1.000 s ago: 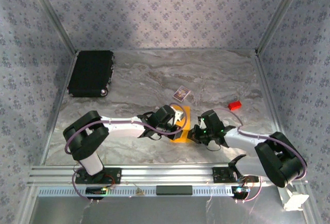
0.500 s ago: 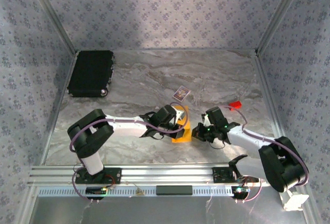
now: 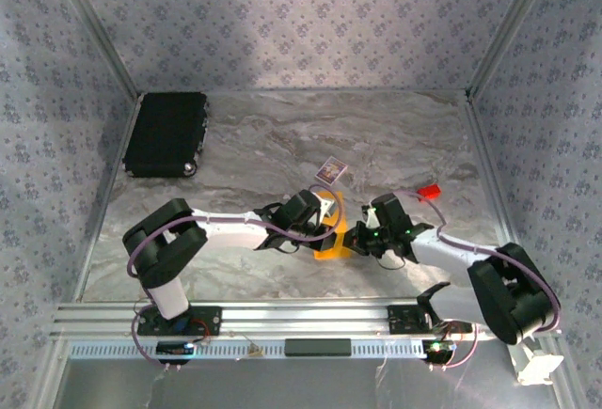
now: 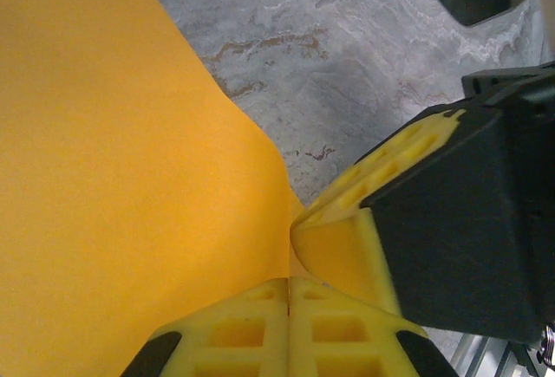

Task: Fold a paper plane with a square sheet of paper (pick it up from the middle)
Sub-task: Fold the triangle a second time at the center of the table.

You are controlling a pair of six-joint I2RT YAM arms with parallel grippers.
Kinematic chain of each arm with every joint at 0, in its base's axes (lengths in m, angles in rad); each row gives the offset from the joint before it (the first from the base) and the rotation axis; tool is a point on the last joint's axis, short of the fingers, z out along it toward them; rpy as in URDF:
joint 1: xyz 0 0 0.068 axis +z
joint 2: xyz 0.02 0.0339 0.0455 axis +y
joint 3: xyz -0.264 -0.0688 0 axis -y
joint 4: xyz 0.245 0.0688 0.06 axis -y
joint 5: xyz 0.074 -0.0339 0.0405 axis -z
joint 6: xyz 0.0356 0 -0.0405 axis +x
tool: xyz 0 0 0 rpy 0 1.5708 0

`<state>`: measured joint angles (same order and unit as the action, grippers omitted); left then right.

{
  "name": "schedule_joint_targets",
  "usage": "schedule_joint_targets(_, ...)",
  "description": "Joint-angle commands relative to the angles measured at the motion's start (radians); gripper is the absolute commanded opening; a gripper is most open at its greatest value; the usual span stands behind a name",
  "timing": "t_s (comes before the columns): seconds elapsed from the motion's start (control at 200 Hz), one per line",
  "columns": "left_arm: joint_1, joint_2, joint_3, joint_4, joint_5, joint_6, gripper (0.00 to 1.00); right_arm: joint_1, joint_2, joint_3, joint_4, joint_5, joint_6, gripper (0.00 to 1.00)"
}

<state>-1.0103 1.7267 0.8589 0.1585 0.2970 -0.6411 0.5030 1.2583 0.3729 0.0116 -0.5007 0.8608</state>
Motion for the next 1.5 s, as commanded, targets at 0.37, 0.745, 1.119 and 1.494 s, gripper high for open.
schedule_joint_targets(0.37,0.016,0.050,0.038,0.032,0.068,0.005,0.09,0.002,0.042,-0.011,0.040,-0.001,0.025,0.02)
schedule_joint_targets(0.745,0.033,0.033,0.016,0.043,0.069,0.001,0.00,-0.002,0.082,0.047,-0.153,0.091,-0.070,0.02)
schedule_joint_targets(1.119,0.069,0.016,-0.001,-0.006,0.034,0.042,0.00,-0.003,0.076,0.055,-0.160,0.086,-0.082,0.02)
schedule_joint_targets(1.494,0.080,0.014,-0.017,-0.017,0.007,0.059,0.00,-0.003,0.050,0.054,-0.164,0.076,-0.078,0.02)
